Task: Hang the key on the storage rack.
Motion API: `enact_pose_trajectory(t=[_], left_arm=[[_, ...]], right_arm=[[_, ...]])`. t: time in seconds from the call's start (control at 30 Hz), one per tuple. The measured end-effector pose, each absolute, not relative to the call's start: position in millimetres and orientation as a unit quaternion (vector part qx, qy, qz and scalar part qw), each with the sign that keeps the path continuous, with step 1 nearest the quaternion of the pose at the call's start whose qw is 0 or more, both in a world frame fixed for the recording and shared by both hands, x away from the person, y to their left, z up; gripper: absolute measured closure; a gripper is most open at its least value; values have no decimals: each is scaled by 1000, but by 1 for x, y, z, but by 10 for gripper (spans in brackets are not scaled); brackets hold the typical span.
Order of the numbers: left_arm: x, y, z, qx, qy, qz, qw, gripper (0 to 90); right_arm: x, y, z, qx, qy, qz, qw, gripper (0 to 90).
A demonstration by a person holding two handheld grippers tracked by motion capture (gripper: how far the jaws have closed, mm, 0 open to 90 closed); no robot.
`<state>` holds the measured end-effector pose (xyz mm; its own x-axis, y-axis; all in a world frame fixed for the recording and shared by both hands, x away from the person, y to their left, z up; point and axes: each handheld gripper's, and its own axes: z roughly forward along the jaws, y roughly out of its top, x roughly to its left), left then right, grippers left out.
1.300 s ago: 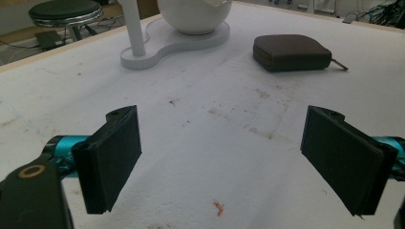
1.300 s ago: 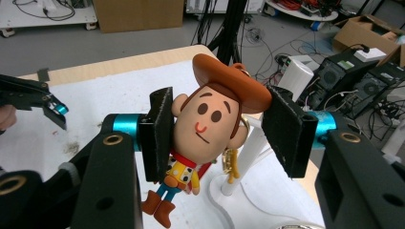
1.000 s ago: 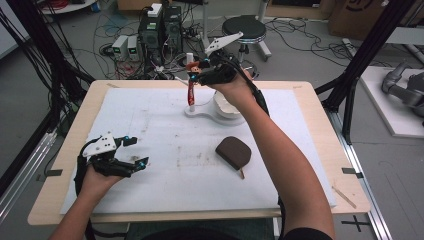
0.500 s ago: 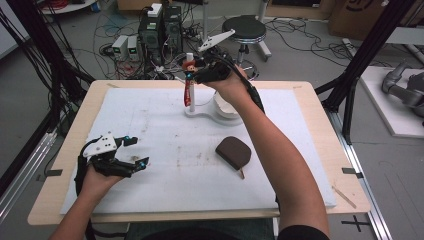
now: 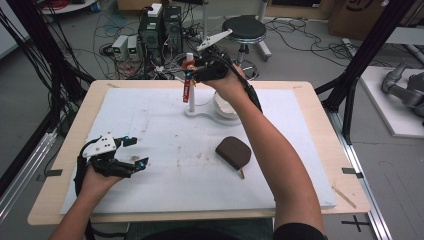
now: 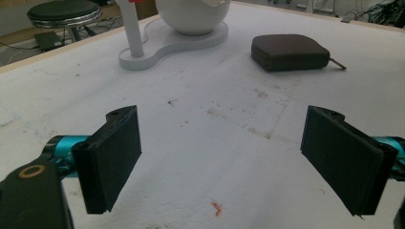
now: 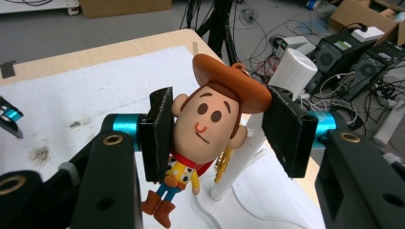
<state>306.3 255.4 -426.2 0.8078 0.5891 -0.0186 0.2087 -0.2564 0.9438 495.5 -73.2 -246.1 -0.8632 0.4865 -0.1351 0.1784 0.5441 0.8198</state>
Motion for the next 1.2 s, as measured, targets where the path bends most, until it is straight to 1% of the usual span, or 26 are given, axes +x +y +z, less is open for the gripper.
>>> enact_pose_trajectory(t=[0.2, 0.23, 0.3, 0.6, 0.83, 0.97, 1.2], left_arm=[[306, 255, -426, 774, 258, 170, 553, 136], [306, 255, -426, 775, 258, 170, 552, 136], [306, 255, -426, 775, 257, 170, 552, 136], [306, 256, -427, 775, 257, 170, 552, 136], [306, 255, -426, 774, 256, 169, 554, 136], [307, 255, -426, 773, 258, 170, 555, 136], [310, 250, -425, 775, 250, 166, 557, 136]], right_arm=[[498, -73, -248, 193, 859, 438, 181, 451], [497, -73, -249, 196, 858, 437, 185, 436], [497, -75, -249, 199, 845, 457, 194, 378], [489, -91, -246, 203, 836, 473, 188, 331], [473, -112, -250, 195, 831, 487, 186, 310], [459, -129, -254, 186, 829, 490, 195, 287], [441, -151, -260, 185, 820, 505, 195, 259]])
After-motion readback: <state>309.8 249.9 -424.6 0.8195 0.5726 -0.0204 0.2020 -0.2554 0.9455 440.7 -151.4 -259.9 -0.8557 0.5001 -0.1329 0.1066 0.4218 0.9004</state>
